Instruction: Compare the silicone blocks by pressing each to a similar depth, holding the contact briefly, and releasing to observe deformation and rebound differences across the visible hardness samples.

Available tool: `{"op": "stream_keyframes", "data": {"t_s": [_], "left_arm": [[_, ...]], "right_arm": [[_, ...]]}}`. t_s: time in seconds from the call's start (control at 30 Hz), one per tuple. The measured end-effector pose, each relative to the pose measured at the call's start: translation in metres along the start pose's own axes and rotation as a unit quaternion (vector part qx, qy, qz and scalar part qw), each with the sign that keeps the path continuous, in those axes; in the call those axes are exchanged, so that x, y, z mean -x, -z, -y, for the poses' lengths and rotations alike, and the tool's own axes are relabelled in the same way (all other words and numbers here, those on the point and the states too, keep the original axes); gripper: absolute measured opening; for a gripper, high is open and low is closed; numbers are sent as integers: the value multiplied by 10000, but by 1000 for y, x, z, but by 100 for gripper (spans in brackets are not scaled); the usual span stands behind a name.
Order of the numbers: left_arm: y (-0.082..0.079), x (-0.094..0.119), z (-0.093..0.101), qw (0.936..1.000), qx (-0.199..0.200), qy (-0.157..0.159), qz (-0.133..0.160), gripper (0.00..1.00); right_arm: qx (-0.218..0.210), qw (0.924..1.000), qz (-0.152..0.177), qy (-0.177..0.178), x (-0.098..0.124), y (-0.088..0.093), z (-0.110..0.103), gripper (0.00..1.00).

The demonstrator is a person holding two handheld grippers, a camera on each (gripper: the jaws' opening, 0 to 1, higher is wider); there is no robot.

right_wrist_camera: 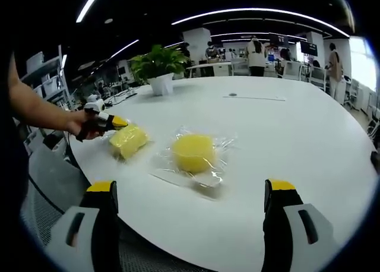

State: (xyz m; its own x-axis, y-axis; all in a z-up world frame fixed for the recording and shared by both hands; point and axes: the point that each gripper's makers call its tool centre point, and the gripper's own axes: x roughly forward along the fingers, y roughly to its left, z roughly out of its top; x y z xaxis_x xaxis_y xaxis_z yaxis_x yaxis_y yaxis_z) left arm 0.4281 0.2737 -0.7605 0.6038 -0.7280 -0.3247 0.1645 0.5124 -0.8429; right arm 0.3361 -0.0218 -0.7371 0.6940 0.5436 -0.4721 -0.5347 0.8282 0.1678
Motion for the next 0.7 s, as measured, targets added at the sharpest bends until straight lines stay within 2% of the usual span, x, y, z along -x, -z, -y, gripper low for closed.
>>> {"op": "stream_keyframes", "data": {"t_s": [0.1, 0.27, 0.37, 0.47, 0.7], "left_arm": [[-2, 2, 8, 10000, 53, 52, 55, 0], [-8, 5, 28, 9995, -112, 216, 223, 0], [-8, 8, 47, 9975, -550, 403, 190, 0], [-4, 12, 60, 9933, -1103, 354, 23, 0], [-2, 16, 81, 9846, -1730, 255, 66, 0]], "right_arm": [[27, 10000, -14, -17, 0, 0, -1, 96], [11, 10000, 0, -23, 0, 0, -1, 96], [83, 9999, -21, -60, 0, 1, -3, 96], [18, 10000, 73, -27, 1, -2, -1, 96], [80, 9999, 62, -107, 1, -2, -5, 96]]}}
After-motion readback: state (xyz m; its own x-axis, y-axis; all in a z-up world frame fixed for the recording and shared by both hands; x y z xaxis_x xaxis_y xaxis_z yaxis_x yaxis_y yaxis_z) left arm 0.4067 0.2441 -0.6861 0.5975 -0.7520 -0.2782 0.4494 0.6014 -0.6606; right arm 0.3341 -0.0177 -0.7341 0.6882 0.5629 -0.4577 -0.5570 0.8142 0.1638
